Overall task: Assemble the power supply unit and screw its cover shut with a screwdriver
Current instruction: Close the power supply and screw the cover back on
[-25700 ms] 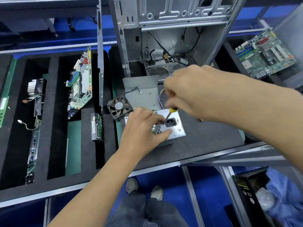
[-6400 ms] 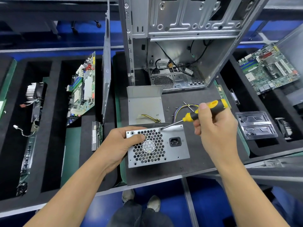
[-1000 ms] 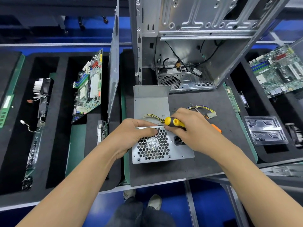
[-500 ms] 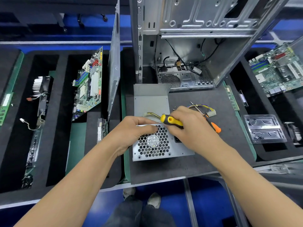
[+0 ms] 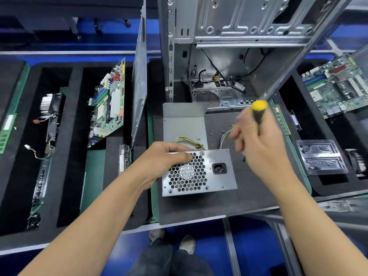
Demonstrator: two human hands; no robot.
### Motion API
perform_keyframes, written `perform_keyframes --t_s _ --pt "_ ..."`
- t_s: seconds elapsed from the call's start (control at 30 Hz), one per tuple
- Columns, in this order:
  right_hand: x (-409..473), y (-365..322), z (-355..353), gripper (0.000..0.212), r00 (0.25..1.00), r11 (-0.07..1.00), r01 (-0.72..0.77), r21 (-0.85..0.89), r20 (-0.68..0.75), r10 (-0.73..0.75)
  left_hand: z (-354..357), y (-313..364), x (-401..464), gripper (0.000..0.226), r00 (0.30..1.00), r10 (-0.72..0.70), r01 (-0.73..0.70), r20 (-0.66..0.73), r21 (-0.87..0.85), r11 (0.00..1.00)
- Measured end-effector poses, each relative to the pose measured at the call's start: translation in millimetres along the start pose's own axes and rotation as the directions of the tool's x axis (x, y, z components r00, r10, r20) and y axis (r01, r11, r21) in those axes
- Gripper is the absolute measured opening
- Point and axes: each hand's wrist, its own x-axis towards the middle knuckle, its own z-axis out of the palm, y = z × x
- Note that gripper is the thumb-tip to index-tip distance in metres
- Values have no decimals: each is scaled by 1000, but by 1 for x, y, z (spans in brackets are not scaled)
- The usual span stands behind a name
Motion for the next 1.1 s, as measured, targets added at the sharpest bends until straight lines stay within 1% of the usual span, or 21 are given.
perform_keyframes --t_s 0.03,0.07,0.1,0.13,0.17,0.2,0.27,0.47,0.57,0.8,0.93,1.1 --pt "3 -6 -2 22 995 979 -14 202 -93 34 0 0 0 7 1000 -1 1 -1 -1 1000" --pt "6 -11 -1 28 986 908 -14 419 -143 81 0 1 0 8 1000 -2 2 0 -3 1000" --pt "10 -16 1 33 979 799 -11 602 -155 131 1 1 0 9 1000 -4 4 3 0 1000" --pt "13 -18 6 38 972 689 -12 725 -153 178 1 2 0 10 1000 -5 5 5 4 1000" --pt "15 -20 12 41 963 607 -17 795 -151 225 1 2 0 11 1000 -4 4 4 7 1000" --pt "17 -20 19 43 952 556 -24 831 -150 267 1 2 0 12 1000 -2 2 1 7 1000" --pt "18 -18 34 43 929 512 -42 858 -154 336 1 1 0 11 1000 0 0 -4 8 1000" --pt "17 -8 52 45 868 462 -73 884 -172 466 1 0 1 10 1000 -1 1 -13 6 1000" --pt "18 -4 53 46 849 436 -62 898 -182 496 0 -1 2 10 1000 -1 1 -15 5 1000" --pt "18 1 59 46 838 397 -58 916 -171 518 1 -1 3 10 1000 4 -4 -6 2 1000" --pt "18 0 60 45 840 421 -52 906 -188 509 0 -1 3 12 1000 3 -3 -10 2 1000" --pt "17 -4 61 44 862 499 -36 866 -226 454 1 -1 4 11 1000 -1 1 -10 2 1000"
